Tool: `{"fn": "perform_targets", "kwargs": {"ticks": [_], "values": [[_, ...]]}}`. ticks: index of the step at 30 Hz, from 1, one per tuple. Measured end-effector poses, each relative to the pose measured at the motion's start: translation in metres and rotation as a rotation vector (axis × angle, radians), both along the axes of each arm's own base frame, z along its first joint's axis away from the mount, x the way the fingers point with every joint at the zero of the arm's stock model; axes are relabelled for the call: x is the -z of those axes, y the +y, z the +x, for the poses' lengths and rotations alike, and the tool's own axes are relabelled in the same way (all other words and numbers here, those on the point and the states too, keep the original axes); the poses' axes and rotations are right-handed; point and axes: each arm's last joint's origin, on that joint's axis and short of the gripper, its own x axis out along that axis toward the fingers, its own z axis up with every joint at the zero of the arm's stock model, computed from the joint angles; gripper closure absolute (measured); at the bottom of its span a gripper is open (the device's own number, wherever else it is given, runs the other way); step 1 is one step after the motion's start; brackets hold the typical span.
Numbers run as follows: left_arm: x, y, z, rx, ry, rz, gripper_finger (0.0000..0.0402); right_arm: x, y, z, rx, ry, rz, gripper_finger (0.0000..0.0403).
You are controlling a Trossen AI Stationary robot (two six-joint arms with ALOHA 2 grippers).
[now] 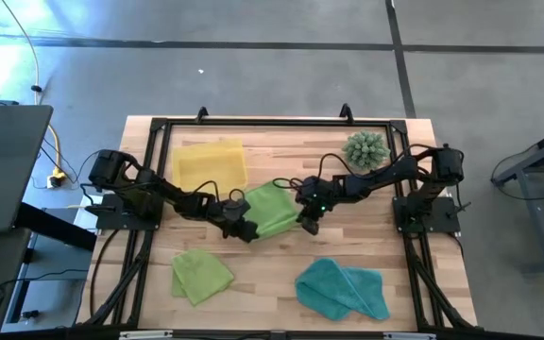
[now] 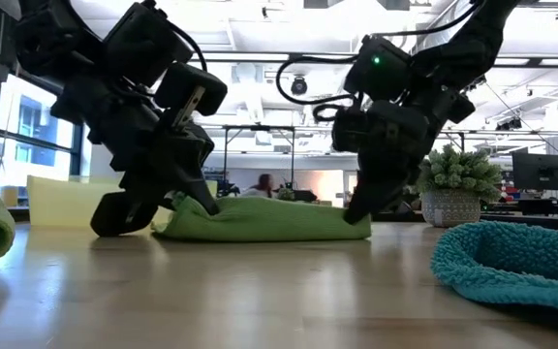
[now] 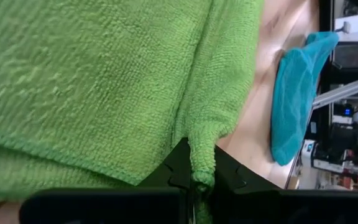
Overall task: Roll microfiber towels into tight, uniform cylinder then place into a basket
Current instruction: Roll the green microfiber towel
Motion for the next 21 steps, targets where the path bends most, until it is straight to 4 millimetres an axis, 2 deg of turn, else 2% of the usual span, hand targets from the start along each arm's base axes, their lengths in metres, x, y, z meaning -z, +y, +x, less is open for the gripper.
{"fn": "perform_targets", "kwargs": {"ticks": [5, 11, 13, 17, 21], "values": [[0.001, 0.000, -0.001, -0.002, 0.021, -0.008, 0.0390, -0.008, -0.004, -0.002, -0.124, -0.067, -0.123, 0.0314], [0.001, 0.000, -0.001, -0.004, 0.028, -0.013, 0.0390, -0.040, -0.008, -0.011, -0.267, -0.191, -0.286, 0.0283], [0.001, 0.000, -0.002, -0.006, 0.029, -0.014, 0.0390, -0.049, -0.001, -0.015, -0.366, -0.228, -0.359, 0.0282], [0.001, 0.000, -0.002, -0.006, 0.030, -0.015, 0.0390, -0.050, 0.025, -0.014, -0.563, -0.291, -0.473, 0.0281], [0.001, 0.000, -0.002, -0.006, 0.030, -0.013, 0.0390, -0.041, 0.040, -0.011, -0.594, -0.250, -0.666, 0.0275]]}}
